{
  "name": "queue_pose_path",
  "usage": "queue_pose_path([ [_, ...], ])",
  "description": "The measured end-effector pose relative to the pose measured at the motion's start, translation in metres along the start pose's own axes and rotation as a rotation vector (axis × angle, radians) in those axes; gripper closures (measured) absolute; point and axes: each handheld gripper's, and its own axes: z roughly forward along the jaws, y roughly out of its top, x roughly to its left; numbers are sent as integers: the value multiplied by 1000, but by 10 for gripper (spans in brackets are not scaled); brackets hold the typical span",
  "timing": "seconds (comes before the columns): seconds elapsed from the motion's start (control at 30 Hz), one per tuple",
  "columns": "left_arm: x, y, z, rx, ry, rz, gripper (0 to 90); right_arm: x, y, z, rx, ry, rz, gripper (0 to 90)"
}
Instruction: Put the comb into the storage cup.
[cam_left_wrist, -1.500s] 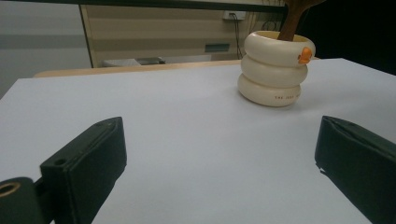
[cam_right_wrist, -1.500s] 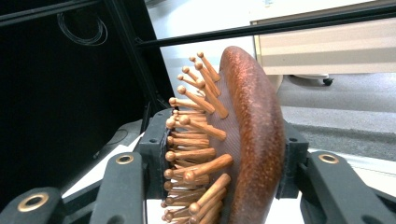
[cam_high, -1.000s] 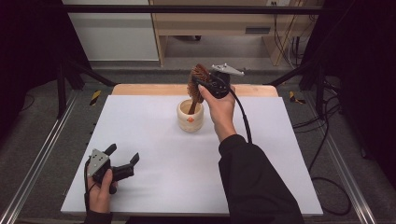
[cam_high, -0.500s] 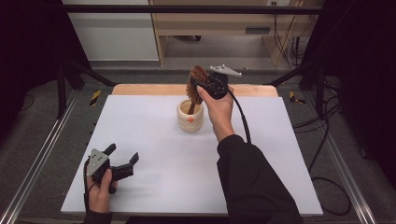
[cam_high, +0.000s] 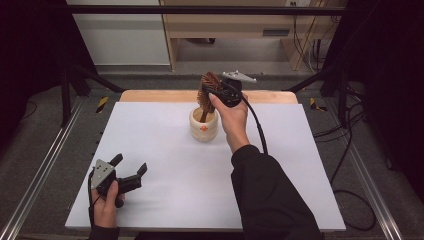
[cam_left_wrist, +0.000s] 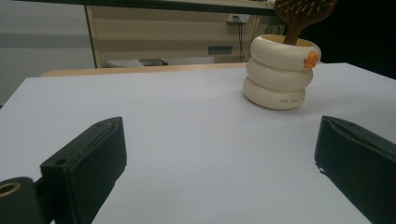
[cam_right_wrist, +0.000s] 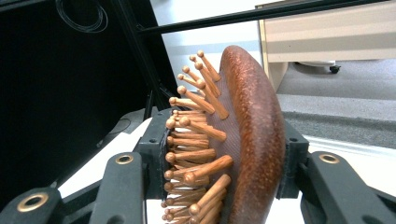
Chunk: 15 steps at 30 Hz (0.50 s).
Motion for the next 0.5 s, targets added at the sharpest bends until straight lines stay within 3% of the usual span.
queue_pose_path([
  [0.5,0,0,0,1,-3,-2,25,1,-3,3,4,7,13,503],
])
